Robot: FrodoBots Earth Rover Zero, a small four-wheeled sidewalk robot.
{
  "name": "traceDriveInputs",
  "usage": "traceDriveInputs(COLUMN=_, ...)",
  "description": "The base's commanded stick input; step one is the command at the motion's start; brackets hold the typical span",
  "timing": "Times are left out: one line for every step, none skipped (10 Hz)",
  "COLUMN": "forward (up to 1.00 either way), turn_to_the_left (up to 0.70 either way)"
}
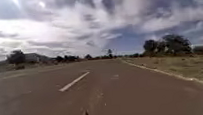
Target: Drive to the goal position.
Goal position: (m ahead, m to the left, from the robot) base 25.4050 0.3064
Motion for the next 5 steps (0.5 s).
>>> traceDriveInputs(forward=1.00, turn_to_the_left=0.00)
traceDriveInputs(forward=1.00, turn_to_the_left=0.00)
traceDriveInputs(forward=1.00, turn_to_the_left=0.00)
traceDriveInputs(forward=1.00, turn_to_the_left=0.00)
traceDriveInputs(forward=1.00, turn_to_the_left=0.00)
